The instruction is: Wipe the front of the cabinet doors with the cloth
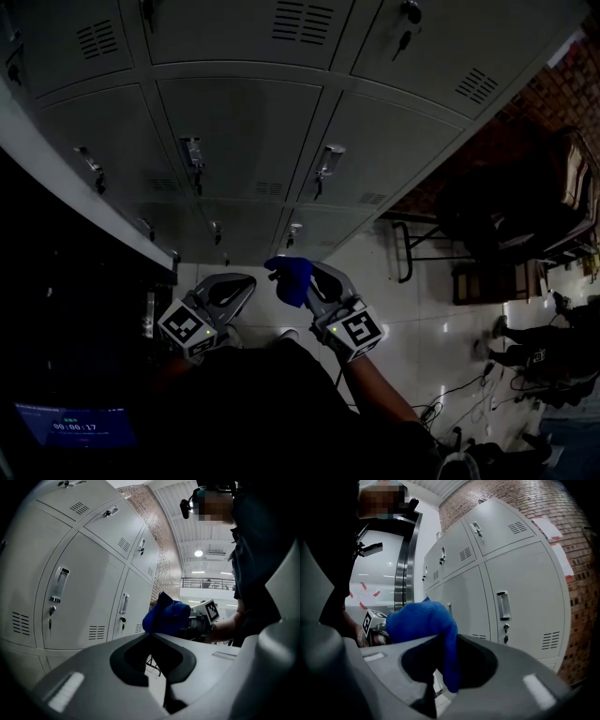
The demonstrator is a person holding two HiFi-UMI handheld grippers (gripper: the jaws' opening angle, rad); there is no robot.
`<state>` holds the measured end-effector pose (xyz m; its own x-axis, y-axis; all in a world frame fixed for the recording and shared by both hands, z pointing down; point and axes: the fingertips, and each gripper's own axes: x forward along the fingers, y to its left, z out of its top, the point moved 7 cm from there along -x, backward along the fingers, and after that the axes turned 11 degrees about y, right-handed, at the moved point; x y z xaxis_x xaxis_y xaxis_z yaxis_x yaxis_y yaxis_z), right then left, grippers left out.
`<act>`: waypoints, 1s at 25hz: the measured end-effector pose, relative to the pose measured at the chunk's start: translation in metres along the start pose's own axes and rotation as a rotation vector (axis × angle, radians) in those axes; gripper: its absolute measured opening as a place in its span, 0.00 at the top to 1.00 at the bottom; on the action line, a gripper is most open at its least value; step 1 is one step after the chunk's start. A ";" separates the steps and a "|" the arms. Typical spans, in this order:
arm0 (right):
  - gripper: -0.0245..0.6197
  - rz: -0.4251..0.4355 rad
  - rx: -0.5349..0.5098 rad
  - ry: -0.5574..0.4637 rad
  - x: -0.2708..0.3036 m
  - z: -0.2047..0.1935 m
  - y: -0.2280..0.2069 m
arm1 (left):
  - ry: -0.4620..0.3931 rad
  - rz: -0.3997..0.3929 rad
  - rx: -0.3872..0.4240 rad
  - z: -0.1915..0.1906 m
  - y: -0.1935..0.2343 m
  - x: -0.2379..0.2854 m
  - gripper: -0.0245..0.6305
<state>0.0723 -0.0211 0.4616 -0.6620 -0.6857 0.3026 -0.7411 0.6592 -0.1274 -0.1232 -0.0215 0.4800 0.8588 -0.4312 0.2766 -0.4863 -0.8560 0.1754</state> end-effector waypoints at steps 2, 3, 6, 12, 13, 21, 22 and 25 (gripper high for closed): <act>0.85 0.006 -0.002 0.003 0.002 0.001 0.007 | -0.003 0.004 -0.002 0.000 0.001 -0.002 0.96; 0.85 0.008 -0.006 0.004 0.003 0.000 0.010 | -0.005 0.008 -0.005 0.000 0.001 -0.003 0.96; 0.85 0.016 -0.020 0.019 0.007 0.001 0.021 | -0.002 0.020 -0.011 -0.003 0.003 -0.007 0.96; 0.85 0.017 -0.014 0.020 0.009 0.000 0.025 | -0.004 0.029 -0.015 -0.003 0.002 -0.009 0.96; 0.85 0.020 -0.014 0.022 0.009 -0.001 0.026 | -0.003 0.031 -0.016 -0.004 0.002 -0.010 0.96; 0.85 0.045 -0.017 0.028 0.011 -0.004 0.027 | 0.002 0.038 -0.019 -0.007 0.000 -0.014 0.96; 0.85 0.043 -0.014 0.026 0.010 -0.003 0.027 | 0.002 0.038 -0.021 -0.007 -0.001 -0.014 0.96; 0.85 0.036 -0.019 0.012 0.008 -0.006 0.023 | 0.002 0.040 -0.023 -0.007 -0.002 -0.015 0.96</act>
<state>0.0510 -0.0096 0.4669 -0.6870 -0.6573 0.3098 -0.7141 0.6896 -0.1205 -0.1364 -0.0114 0.4821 0.8383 -0.4644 0.2856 -0.5237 -0.8315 0.1854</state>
